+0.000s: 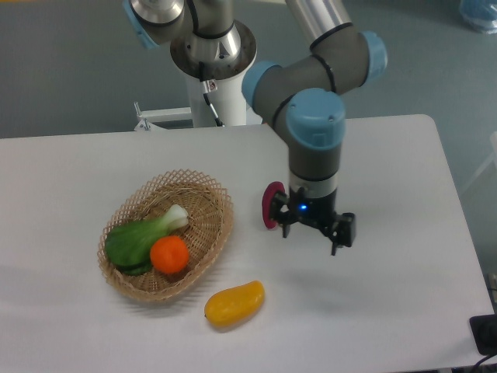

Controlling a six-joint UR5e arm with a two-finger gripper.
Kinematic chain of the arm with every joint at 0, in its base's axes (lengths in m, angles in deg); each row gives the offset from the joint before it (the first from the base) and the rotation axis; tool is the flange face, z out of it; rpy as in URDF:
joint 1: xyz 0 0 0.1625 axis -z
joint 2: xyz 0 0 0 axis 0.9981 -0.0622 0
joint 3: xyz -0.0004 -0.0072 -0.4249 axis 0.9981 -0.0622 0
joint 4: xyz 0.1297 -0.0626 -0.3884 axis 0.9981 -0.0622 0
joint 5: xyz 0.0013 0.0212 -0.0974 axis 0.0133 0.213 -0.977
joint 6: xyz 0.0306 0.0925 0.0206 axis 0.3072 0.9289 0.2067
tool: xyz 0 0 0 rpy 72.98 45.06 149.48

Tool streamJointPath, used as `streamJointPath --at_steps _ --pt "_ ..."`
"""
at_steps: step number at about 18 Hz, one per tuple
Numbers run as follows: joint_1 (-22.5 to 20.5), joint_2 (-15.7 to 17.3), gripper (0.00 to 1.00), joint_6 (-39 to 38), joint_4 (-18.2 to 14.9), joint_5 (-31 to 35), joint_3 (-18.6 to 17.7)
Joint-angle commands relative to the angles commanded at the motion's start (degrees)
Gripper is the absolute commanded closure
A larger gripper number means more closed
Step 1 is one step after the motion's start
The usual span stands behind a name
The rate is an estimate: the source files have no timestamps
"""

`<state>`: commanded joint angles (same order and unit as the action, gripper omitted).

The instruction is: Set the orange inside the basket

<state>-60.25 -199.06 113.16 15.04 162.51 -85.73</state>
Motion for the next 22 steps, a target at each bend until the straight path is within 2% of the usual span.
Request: streamJointPath --at_steps 6,11,14,22 --pt "-3.6 -1.7 0.0 8.1 -7.3 -0.1 4.7" --pt "-5.0 -3.9 0.0 9.1 -11.6 -0.1 9.0" --pt "-5.3 -4.7 0.0 9.2 -11.7 -0.1 10.2" --pt "-5.8 -4.3 0.0 13.1 -11.2 -0.1 9.4"
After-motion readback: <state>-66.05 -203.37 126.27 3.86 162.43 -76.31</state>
